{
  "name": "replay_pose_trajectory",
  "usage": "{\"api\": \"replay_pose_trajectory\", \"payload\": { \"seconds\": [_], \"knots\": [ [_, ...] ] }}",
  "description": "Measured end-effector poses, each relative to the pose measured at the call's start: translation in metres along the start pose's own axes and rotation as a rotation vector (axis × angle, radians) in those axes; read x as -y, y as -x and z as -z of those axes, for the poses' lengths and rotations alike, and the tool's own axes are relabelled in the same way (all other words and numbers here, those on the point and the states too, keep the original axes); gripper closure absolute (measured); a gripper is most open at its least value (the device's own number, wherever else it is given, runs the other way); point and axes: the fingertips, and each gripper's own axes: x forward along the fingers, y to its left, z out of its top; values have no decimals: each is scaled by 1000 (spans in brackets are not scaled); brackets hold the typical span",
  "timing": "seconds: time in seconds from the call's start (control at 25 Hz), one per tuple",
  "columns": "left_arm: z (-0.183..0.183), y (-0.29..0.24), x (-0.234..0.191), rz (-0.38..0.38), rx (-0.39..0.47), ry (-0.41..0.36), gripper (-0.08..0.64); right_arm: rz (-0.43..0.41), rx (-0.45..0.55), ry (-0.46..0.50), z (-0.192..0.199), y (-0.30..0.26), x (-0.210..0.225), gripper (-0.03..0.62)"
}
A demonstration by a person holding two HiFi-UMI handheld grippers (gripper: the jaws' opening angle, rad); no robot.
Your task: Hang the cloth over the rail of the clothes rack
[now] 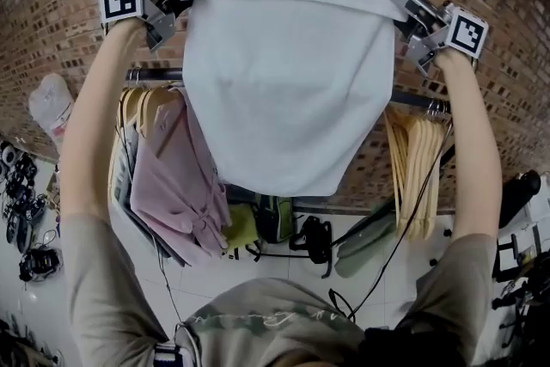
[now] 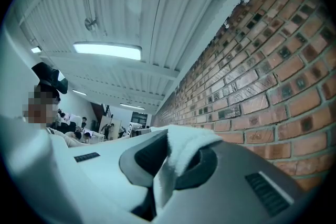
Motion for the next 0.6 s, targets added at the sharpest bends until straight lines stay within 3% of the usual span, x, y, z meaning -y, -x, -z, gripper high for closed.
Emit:
{"api": "replay_pose_trajectory", "payload": {
  "seconds": [0.2, 0.44, 0.6],
  "knots": [
    [-5, 6, 1, -42, -16, -35, 541, 10, -11, 12, -4, -6, -1, 571],
    [-13, -2, 12, -24, 15, -90, 541, 25, 14, 14, -8, 0, 11, 571],
    [-17, -11, 7, -83, 18, -94, 541, 52, 19, 9, -10, 2, 20, 571]
  ]
}}
